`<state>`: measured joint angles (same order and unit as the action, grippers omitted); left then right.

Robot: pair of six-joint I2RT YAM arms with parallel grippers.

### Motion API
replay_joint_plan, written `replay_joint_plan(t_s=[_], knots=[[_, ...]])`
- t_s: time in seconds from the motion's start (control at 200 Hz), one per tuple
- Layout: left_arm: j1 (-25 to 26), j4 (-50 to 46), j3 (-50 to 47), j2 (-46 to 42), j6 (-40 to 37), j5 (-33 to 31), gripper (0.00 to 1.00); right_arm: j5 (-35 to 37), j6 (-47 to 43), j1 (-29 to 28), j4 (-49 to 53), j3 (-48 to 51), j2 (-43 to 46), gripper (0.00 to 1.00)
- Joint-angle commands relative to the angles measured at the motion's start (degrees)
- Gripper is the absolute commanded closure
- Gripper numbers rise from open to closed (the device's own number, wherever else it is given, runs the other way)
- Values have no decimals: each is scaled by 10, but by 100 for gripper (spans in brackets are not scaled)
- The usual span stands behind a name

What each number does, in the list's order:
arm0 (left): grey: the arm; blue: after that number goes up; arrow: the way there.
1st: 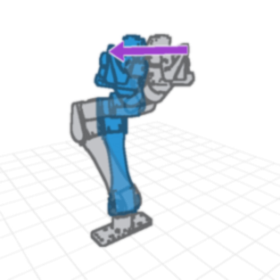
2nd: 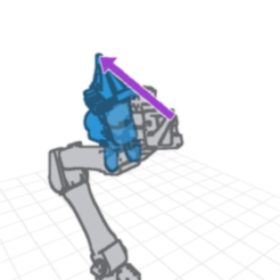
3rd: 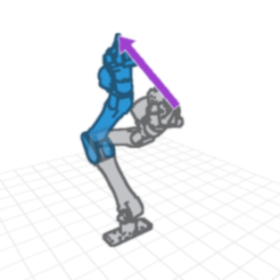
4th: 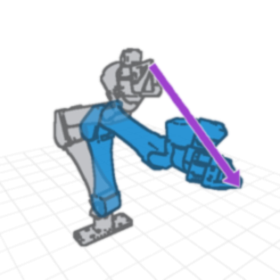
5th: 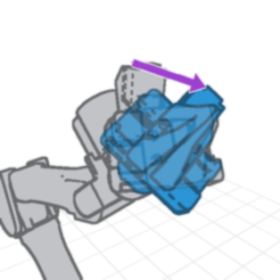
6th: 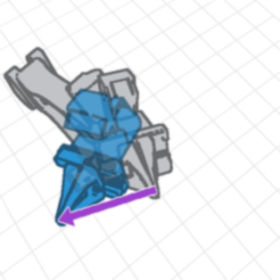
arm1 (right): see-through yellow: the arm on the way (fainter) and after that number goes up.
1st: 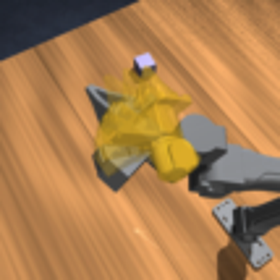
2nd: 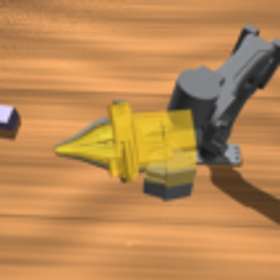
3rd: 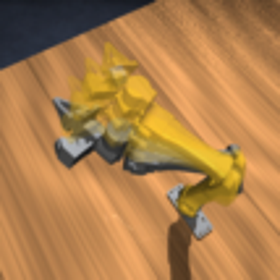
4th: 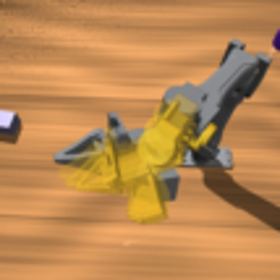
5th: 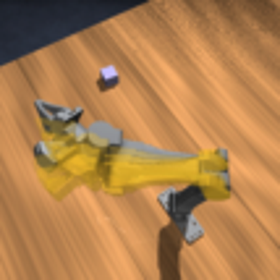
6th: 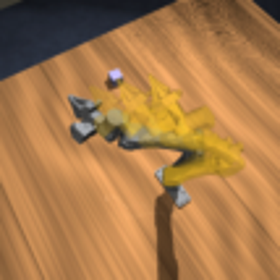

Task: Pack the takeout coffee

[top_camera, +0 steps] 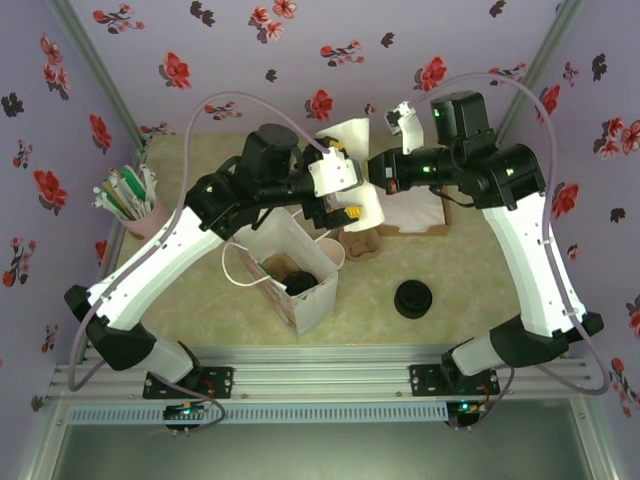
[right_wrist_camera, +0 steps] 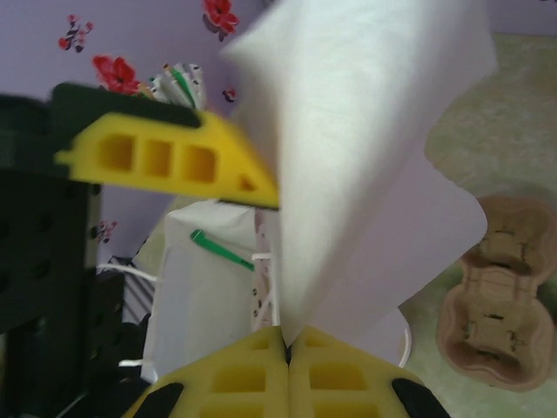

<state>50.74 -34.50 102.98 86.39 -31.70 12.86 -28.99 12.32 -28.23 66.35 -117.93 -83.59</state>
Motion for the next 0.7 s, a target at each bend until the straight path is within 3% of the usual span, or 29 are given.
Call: replay_joint_plan(t_s=[0.0, 0.235, 0.56, 0.695], knots=[[3, -8, 27, 4, -20, -12, 1, -27, -15, -14, 12, -17, 20, 100], [2, 24, 9, -5, -8, -6, 1, -65, -1, -20, -2, -12, 34, 100], [2, 38, -18, -20, 24, 63, 1, -96, 31, -20, -28, -15, 35, 100], [1, 32, -15, -22, 34, 65, 10, -97, 37, -20, -36, -15, 36, 100]])
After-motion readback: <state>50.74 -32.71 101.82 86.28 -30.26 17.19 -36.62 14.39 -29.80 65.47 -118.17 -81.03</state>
